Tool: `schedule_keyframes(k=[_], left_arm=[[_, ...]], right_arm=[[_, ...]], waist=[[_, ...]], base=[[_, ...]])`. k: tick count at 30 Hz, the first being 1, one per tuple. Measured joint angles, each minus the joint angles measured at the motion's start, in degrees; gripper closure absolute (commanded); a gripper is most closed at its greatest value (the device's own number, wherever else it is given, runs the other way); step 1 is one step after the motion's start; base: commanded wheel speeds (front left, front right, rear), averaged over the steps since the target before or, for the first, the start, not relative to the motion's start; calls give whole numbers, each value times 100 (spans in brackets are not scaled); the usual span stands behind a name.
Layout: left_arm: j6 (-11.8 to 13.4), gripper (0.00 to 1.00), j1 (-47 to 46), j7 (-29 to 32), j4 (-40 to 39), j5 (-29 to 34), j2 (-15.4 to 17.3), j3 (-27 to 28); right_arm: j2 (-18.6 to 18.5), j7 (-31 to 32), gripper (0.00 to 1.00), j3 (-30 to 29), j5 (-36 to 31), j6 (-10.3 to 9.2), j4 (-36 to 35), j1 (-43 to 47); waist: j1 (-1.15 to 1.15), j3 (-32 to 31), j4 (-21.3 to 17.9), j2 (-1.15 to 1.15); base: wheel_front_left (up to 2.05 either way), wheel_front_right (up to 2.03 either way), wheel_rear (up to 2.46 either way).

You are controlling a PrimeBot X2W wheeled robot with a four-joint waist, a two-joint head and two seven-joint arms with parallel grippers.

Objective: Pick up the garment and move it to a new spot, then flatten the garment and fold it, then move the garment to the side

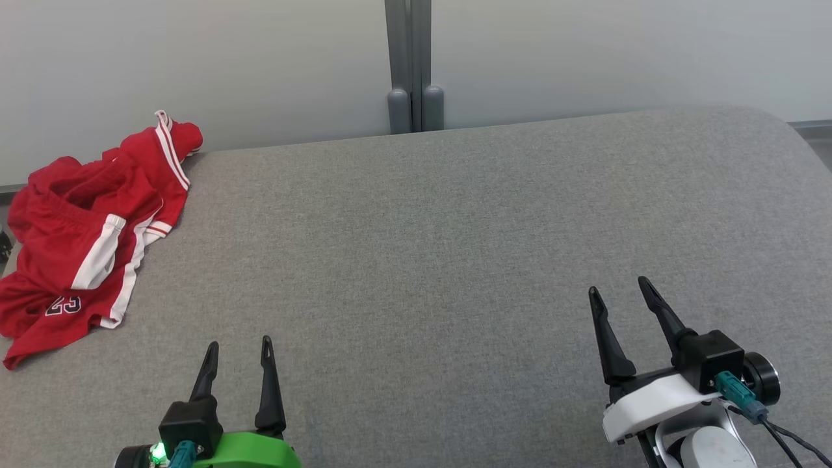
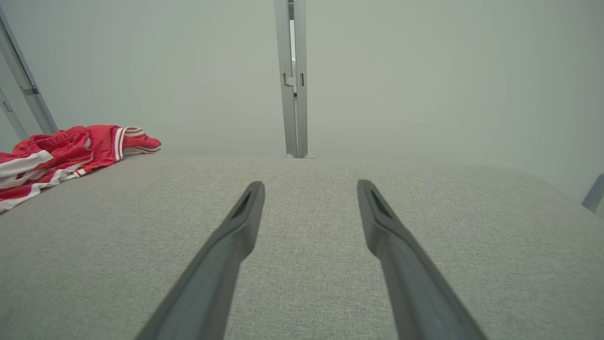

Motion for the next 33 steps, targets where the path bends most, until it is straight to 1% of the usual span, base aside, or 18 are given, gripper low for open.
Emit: schedule_keyframes(k=[6, 27, 33], left_arm=[[62, 0, 2, -74, 8, 159, 1, -27], [64, 0, 5, -82, 70, 98, 2, -36], [63, 0, 5, -82, 66, 105, 2, -38]], right_arm=[[-1, -70, 0, -13, -207, 0, 10, 0], [-2, -73, 0, -59, -134, 0, 74, -1], [-3, -73, 0, -58, -134, 0, 47, 1]], waist=[[0, -7, 0, 0], [0, -20, -2, 0], [0, -23, 52, 0]], base=[[0, 0, 0], [0, 0, 0], [0, 0, 0]])
